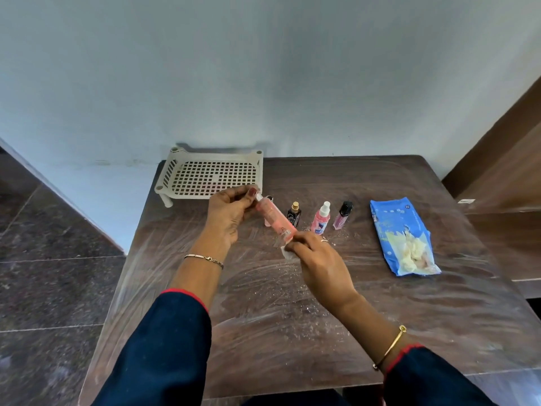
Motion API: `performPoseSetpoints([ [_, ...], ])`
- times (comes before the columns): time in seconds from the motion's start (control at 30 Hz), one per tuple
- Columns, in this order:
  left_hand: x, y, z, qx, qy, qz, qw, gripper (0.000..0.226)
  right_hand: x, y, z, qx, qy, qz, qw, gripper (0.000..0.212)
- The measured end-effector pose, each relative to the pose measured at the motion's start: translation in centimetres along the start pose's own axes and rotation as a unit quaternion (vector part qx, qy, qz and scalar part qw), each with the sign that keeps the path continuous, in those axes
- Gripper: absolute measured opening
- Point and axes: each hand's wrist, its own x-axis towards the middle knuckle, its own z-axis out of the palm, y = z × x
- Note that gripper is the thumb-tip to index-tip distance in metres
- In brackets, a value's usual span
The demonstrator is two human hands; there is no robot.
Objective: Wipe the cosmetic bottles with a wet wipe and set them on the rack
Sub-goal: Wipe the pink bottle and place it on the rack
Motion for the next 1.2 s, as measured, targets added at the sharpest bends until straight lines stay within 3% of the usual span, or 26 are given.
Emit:
performPoseSetpoints([
  [0.23, -0.9, -0.3, 0.2, 0.024, -0.042, -0.002, 0.999, 0.02, 2.2, -0.4, -2.3, 0.074, 0.154, 0.073, 0.983, 0.021],
  [0.37, -1.9, -1.0, 1.7, 0.031, -0.075, -0.01, 0.997, 0.017, 4.6, -1.7, -2.3, 0.087, 0.1, 0.032, 0.991, 0.025],
  [0.43, -1.9, -1.1, 1.9, 0.023, -0.075, -0.008, 0.997, 0.015, 4.3, -1.9, -1.7, 0.072, 0.077, 0.019, 0.994, 0.018],
  [0.7, -1.6, -0.9, 0.9, 0.005, -0.071, -0.021, 0.997, 0.014, -0.7, -0.9, -1.1, 0.065, 0.07, 0.022, 0.995, 0.015],
  [0.87, -2.0, -0.4, 1.7, 0.031, -0.128, -0.026, 0.991, 0.015, 3.0, -1.7, -2.3, 0.101, 0.082, 0.048, 0.99, 0.024],
  [0.97, -2.2, -0.4, 2.0, 0.037, -0.141, -0.017, 0.989, 0.014, 4.1, -1.9, -2.5, 0.118, 0.092, 0.076, 0.986, 0.013],
  [1.2, -2.6, -1.0, 1.4, -0.01, -0.126, -0.035, 0.991, 0.016, -1.5, -2.1, -1.4, 0.141, 0.098, 0.125, 0.977, 0.018],
])
